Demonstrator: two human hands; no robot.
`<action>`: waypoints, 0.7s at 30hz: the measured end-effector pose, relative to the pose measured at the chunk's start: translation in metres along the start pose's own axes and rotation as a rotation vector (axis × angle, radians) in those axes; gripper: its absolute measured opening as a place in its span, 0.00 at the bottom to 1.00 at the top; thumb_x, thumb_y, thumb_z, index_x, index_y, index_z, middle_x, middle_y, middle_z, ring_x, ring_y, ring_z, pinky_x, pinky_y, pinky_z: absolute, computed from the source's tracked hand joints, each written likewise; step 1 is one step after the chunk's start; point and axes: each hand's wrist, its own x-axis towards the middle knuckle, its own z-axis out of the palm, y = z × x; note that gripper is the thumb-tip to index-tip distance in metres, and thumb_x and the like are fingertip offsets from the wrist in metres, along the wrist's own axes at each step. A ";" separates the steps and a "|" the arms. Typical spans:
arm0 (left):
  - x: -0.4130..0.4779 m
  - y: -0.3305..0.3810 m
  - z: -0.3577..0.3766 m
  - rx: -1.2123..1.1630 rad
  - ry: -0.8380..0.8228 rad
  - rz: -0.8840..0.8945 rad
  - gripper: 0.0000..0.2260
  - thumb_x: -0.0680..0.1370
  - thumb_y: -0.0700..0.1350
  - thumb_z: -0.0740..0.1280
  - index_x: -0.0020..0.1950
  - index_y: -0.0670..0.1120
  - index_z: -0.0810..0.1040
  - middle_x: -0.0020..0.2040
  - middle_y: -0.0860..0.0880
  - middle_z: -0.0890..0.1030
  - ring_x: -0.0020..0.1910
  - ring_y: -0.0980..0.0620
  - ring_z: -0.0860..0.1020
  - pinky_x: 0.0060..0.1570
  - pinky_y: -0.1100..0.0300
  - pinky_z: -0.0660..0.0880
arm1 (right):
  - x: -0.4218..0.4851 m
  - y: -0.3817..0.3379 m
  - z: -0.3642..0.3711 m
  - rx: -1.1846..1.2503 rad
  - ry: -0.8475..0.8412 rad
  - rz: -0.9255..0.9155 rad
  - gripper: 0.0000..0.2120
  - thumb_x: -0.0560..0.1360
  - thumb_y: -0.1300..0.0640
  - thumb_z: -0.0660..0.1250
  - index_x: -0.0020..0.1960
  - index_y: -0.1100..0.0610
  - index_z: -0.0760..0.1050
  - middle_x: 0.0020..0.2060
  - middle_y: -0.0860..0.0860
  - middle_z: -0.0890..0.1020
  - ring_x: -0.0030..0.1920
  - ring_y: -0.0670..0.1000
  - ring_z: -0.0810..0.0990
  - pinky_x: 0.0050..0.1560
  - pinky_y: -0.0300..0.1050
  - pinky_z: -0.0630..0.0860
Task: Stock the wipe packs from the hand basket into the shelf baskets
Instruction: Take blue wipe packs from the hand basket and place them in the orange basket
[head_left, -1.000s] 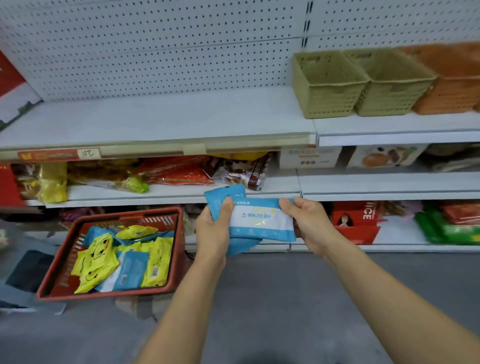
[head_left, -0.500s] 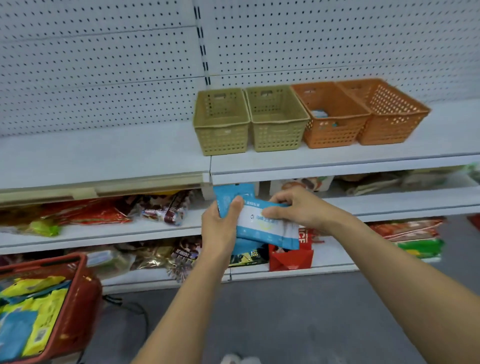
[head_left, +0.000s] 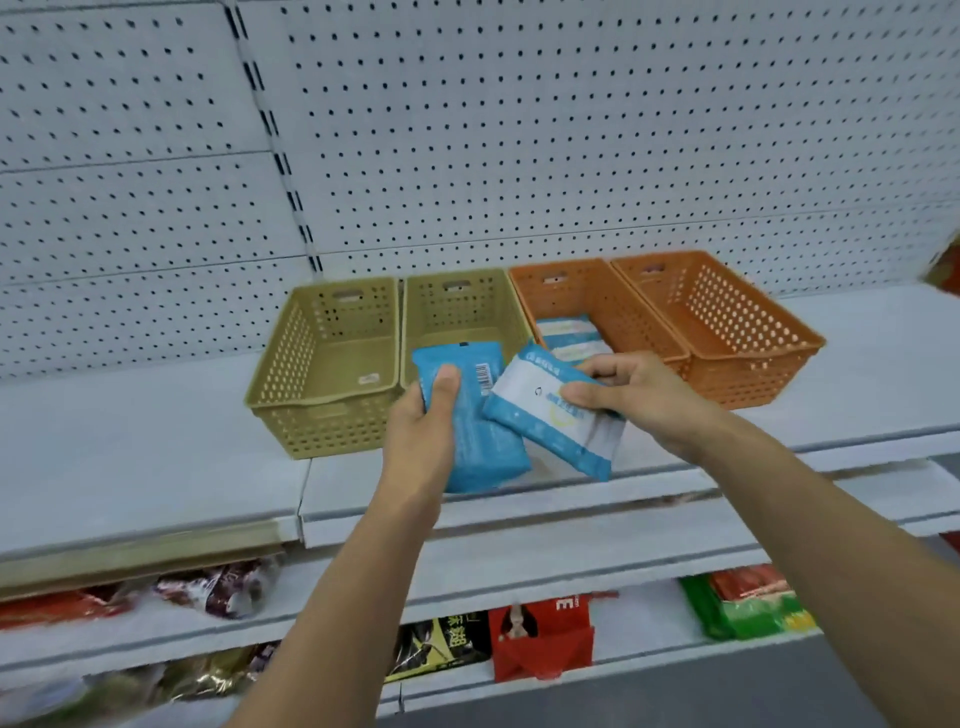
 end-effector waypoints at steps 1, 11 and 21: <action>0.013 0.005 0.007 -0.004 0.005 0.007 0.12 0.81 0.53 0.61 0.52 0.48 0.80 0.45 0.48 0.85 0.42 0.50 0.85 0.40 0.55 0.82 | 0.014 -0.004 -0.013 0.009 0.021 -0.004 0.06 0.74 0.62 0.70 0.50 0.61 0.80 0.39 0.51 0.85 0.35 0.44 0.81 0.35 0.35 0.77; 0.103 0.027 0.049 -0.078 0.044 -0.036 0.08 0.81 0.54 0.61 0.47 0.53 0.77 0.35 0.57 0.84 0.34 0.56 0.84 0.34 0.58 0.79 | 0.135 -0.011 -0.104 -0.528 0.271 -0.077 0.07 0.75 0.62 0.68 0.53 0.61 0.78 0.44 0.52 0.80 0.41 0.48 0.77 0.41 0.39 0.77; 0.125 0.018 0.071 -0.068 0.205 -0.127 0.09 0.81 0.55 0.61 0.50 0.53 0.78 0.47 0.49 0.84 0.46 0.47 0.84 0.46 0.48 0.80 | 0.211 0.047 -0.100 -1.036 -0.394 0.192 0.08 0.72 0.56 0.72 0.51 0.50 0.80 0.53 0.49 0.80 0.54 0.51 0.77 0.56 0.47 0.76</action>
